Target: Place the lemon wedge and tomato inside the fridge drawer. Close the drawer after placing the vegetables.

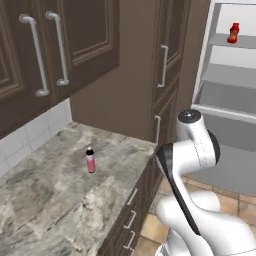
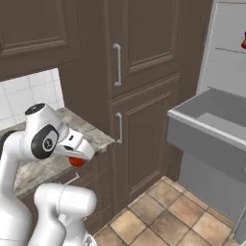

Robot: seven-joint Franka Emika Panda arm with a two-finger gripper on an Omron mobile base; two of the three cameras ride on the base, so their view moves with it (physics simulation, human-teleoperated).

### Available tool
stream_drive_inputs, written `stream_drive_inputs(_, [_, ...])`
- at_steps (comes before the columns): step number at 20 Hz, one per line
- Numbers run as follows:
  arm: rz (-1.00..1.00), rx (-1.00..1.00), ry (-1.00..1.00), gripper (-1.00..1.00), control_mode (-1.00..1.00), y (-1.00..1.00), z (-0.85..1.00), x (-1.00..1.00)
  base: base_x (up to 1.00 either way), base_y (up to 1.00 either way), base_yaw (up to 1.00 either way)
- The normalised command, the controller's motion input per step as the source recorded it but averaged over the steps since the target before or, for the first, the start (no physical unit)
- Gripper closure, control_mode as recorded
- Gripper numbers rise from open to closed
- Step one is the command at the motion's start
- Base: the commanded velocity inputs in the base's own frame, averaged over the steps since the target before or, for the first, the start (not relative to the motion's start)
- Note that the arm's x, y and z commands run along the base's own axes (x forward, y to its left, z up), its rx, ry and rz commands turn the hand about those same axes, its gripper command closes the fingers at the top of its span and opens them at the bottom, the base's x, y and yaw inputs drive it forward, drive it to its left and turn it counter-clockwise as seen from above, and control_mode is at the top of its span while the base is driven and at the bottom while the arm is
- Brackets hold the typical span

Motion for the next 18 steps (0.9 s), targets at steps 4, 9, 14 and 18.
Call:
stream_drive_inputs(4, [0.00,0.00,0.00,1.00,1.00,0.00,0.00,0.00,0.00,-0.16,-0.69])
stream_drive_inputs(9, [0.00,0.00,0.00,1.00,1.00,0.00,0.00,0.00,0.09,-0.09,-0.69])
stream_drive_inputs(14, [0.00,0.00,0.00,1.00,1.00,0.00,0.00,0.00,0.50,0.00,-0.51])
stream_drive_inputs(18, [0.00,0.00,0.00,1.00,1.00,0.00,0.00,0.00,0.66,-0.11,-0.23])
